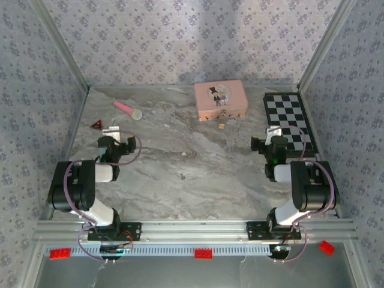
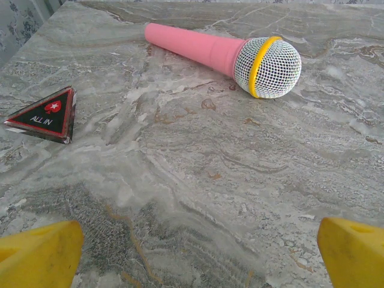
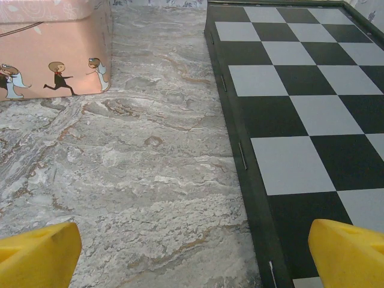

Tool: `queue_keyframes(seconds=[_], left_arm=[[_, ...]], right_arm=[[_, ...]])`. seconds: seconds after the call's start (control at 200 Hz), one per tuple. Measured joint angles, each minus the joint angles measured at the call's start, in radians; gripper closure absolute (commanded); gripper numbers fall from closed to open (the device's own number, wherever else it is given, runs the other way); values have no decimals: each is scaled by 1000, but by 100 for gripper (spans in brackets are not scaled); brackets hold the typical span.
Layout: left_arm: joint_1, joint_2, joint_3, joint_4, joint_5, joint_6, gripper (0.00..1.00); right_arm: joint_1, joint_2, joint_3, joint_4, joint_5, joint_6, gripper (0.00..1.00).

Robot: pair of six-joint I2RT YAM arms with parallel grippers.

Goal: Unlock a padlock with a key

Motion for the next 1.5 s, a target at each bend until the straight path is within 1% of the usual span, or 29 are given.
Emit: queue_keyframes(seconds=[0.715, 0.915, 1.499], left_arm=[[-2, 0, 0, 0, 0, 0, 0], [-2, 0, 0, -2, 0, 0, 0], [-2, 0, 0, -2, 0, 0, 0]], right_arm=[[5, 0, 0, 6, 13, 0, 1], [-14, 0, 0, 5, -21, 0, 1], [-14, 0, 0, 5, -39, 0, 1]])
